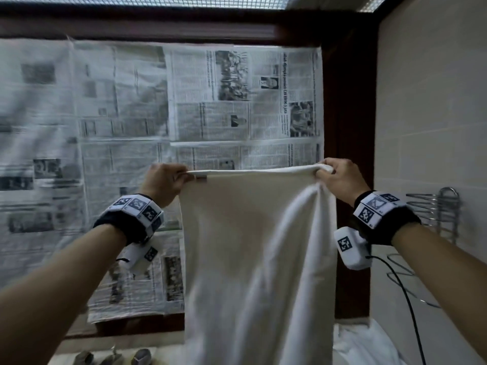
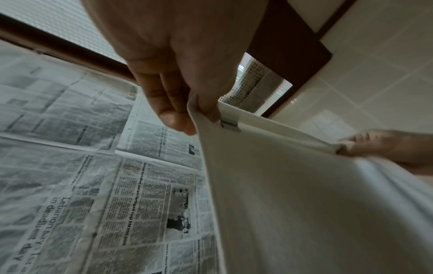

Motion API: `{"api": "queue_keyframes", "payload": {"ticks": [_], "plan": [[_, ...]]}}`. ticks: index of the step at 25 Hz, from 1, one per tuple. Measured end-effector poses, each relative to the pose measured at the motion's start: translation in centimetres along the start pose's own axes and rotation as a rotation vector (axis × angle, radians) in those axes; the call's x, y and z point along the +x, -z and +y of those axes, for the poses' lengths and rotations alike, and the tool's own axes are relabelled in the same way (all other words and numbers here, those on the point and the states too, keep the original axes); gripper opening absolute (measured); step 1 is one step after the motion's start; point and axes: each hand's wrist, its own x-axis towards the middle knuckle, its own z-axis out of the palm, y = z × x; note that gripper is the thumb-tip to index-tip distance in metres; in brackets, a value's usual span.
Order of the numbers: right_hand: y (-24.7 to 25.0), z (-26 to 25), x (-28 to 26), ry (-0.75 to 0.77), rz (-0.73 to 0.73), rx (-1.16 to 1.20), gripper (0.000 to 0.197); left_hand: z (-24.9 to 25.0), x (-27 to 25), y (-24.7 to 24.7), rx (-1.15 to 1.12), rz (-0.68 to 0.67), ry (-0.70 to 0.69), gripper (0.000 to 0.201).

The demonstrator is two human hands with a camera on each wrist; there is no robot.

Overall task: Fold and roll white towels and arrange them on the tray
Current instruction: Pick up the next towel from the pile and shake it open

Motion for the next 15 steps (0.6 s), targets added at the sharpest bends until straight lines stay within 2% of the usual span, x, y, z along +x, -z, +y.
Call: {"api": "queue_keyframes", "payload": {"ticks": [3,7,10,15], "plan": [[0.5,-0.5,0.2,-0.02,-0.017,0.039,0.016,0.2,0.1,1.7,0.027,0.099,0.123,0.027],[1.3,-1.4,0.0,0.002,0.076,0.087,0.026,1.3,0.4,2.7,0.082,0.148,0.08,0.024],[2.1,-1.8,-0.5,-0.001,0.082,0.105,0.032,1.6,0.5,2.8,0.07,0.165,0.138,0.017],[2.7,-2.3,-2.3,-0.068,0.13,0.21,0.021,3.0,-0.9,3.8,0.012,0.178,0.236,0.023]]}}
